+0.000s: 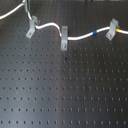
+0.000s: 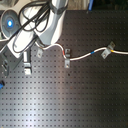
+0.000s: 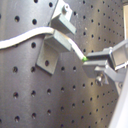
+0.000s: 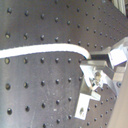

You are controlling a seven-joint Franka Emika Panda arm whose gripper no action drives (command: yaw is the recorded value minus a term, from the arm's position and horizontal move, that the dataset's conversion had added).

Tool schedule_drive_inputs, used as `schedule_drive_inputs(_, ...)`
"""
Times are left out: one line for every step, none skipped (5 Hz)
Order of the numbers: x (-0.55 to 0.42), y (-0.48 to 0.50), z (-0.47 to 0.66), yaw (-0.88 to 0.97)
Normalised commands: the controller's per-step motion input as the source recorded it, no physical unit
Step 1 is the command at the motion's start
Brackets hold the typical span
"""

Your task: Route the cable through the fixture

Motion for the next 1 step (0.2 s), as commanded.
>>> schedule_drive_inputs(-0.052, 0.062, 0.21, 0.00)
